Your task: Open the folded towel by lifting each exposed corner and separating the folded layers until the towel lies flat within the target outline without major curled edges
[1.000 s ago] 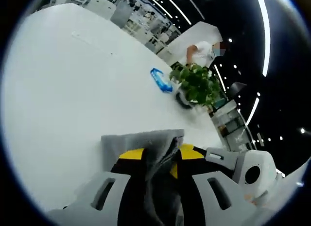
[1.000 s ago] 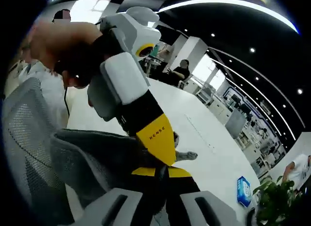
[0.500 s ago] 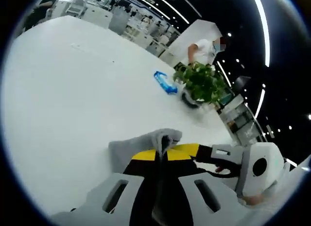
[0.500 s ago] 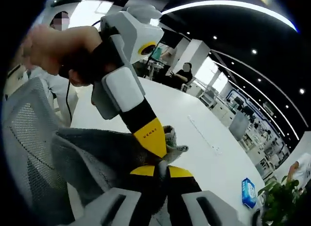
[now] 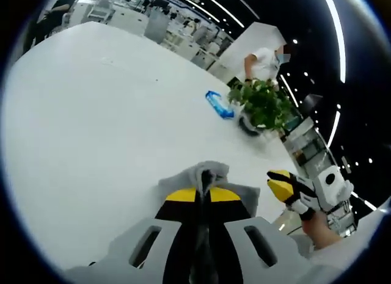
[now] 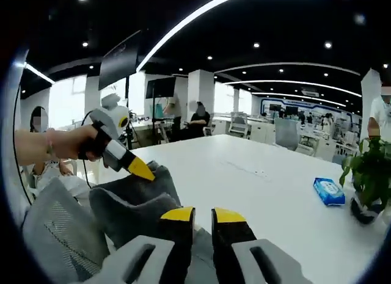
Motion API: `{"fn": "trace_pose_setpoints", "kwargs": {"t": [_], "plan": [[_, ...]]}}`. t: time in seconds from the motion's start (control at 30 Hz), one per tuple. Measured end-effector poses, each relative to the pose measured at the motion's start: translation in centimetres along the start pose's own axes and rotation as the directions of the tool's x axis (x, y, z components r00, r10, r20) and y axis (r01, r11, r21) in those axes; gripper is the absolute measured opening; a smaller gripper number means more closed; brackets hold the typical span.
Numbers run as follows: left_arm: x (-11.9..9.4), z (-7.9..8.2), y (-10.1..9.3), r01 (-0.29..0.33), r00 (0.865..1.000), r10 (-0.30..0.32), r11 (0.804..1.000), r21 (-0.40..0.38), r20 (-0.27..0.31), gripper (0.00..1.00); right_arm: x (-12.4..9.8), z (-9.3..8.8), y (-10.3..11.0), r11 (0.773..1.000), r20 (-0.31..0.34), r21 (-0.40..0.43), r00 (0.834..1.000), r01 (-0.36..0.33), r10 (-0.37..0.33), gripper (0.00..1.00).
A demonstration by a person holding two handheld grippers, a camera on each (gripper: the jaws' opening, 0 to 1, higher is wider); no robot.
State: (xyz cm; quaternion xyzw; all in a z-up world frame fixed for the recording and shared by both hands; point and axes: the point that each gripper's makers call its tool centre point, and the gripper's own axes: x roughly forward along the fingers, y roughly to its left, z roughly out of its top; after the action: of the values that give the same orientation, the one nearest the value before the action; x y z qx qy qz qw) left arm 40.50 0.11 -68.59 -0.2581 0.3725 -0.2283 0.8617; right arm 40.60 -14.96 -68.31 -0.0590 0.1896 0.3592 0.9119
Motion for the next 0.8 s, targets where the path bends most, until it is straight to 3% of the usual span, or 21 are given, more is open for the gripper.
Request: {"fn": "trace_pose_setpoints", "kwargs": {"t": [0.03,0.07,0.13,0.17,0.2,0.3,0.37,0.43,0.53,0.8], "plan": [[-0.1,-0.1,0.1,-0.003,1.000,0.003,1.000,-0.001,-0.002,0.03,0.5,-1.7,0.2,1.000,-0.064,0.002,0.998,-0.017,0.017,0.12],[-0.1,-0.1,0.1,-0.006,1.000,0.006,1.000,0.000,-0.006,0.03,0.6,-2.2,0.5,0.999,-0.087,-0.009,0.996,-0.036,0.035,0.12],[-0.2,-0.1,0.2,-0.010,1.000,0.010,1.000,0.002,-0.002,0.03,1.2,-4.2,1.3,0.996,-0.159,-0.051,0.985,-0.073,0.064,0.05],[-0.3,-0.2,0.2,-0.010,1.000,0.010,1.000,0.003,-0.003,0.03,1.7,-6.3,2.2,0.992,-0.245,-0.082,0.967,-0.098,0.075,0.00],[-0.3,-0.2,0.1,-0.011,1.000,0.011,1.000,0.005,-0.004,0.03,1.9,-7.0,3.0,0.989,-0.265,-0.078,0.959,-0.123,0.098,0.00],[-0.5,-0.4,0.1,-0.015,1.000,0.015,1.000,0.015,-0.004,0.03,2.6,-10.3,5.4,0.980,-0.379,-0.016,0.909,-0.196,0.176,0.00],[-0.5,-0.4,0.2,-0.018,1.000,0.018,1.000,0.015,-0.003,0.03,3.0,-11.2,5.8,0.977,-0.394,-0.052,0.904,-0.205,0.169,0.00],[-0.6,-0.5,0.2,-0.018,1.000,0.018,1.000,0.013,-0.003,0.03,2.8,-12.5,6.4,0.969,-0.440,-0.090,0.882,-0.232,0.170,0.00],[-0.6,-0.6,0.3,-0.018,1.000,0.018,1.000,0.011,-0.004,0.03,3.0,-12.7,6.2,0.952,-0.433,-0.175,0.888,-0.250,0.153,0.00],[-0.6,-0.3,1.2,-0.020,1.000,0.021,1.000,0.020,-0.011,0.03,2.9,-12.8,6.1,0.958,-0.446,-0.164,0.884,-0.236,0.142,0.00]]}}
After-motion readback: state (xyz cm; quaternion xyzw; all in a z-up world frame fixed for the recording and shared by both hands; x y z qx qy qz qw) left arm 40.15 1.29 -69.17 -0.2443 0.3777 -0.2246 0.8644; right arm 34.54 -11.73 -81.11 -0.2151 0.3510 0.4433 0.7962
